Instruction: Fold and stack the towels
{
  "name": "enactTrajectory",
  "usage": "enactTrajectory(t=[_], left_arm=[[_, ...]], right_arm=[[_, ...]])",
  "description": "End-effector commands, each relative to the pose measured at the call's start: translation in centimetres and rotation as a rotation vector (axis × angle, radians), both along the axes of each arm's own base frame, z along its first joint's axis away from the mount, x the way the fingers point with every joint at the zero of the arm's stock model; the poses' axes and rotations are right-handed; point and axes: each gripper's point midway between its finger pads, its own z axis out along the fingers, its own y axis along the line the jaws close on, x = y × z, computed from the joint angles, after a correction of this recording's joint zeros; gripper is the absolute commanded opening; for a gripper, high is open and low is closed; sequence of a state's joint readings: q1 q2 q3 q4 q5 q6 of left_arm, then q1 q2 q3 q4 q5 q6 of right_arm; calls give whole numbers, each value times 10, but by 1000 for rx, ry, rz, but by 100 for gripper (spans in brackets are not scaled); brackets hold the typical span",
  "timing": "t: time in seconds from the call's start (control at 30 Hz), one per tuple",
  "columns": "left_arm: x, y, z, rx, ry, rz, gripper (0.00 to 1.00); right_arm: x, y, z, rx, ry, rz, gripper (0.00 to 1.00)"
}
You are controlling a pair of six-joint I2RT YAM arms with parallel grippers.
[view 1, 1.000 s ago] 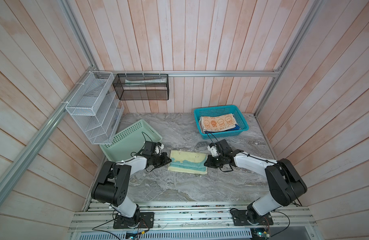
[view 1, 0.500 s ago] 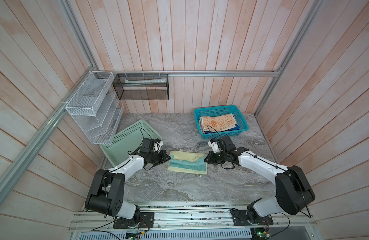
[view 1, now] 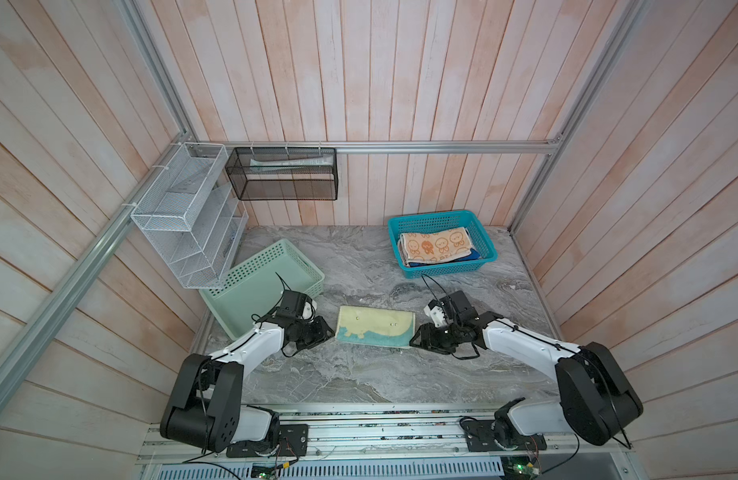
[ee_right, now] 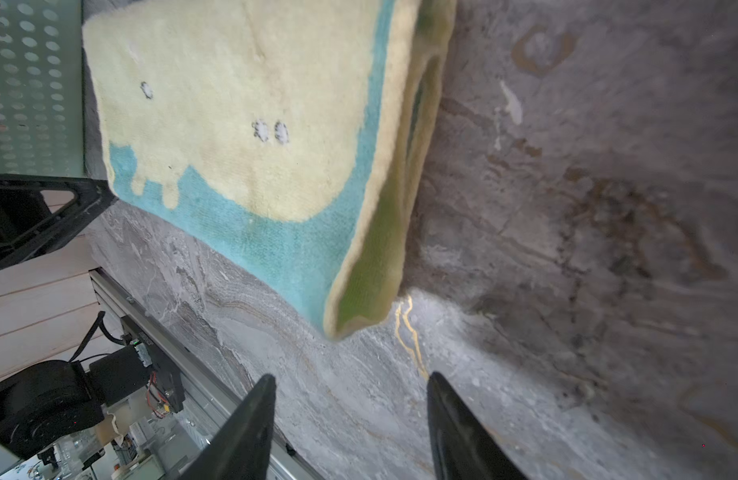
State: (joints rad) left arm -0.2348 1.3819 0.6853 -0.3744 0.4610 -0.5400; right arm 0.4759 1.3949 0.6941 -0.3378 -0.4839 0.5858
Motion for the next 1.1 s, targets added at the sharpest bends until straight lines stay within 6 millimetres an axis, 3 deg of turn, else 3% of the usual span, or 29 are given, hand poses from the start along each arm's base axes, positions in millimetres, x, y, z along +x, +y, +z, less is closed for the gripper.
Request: enactTrajectory(t=[0.0,0.2,0.33,0.43,0.73,0.8,0.93,1.07], left_arm=[[27,-16,34,2,-122,-6,34],[39,-101,49,-51,-163,-150,31],[31,-165,33,-107,-128,-228,30],[19,-194,10,-113,-48,-261,30],[4,-199,-30,-116,48,-248,26],[3,-199,-33,-125,57,-247,25],[3,-195,-31,-101,39,-243,24],[11,-183,-19,-74,-14,-223,24]], right_arm=[[14,-3,7,4,-19,-51,61],[23,3,0,51,-7,-119,61],[35,0,-10,8,-39,-176,61],[42,5,-19,-26,-30,-174,61],[34,33,-50,-73,50,-83,61],[36,37,-55,-75,59,-67,53],[41,44,-56,-80,51,-42,29],[58,51,-44,-100,-10,3,6]])
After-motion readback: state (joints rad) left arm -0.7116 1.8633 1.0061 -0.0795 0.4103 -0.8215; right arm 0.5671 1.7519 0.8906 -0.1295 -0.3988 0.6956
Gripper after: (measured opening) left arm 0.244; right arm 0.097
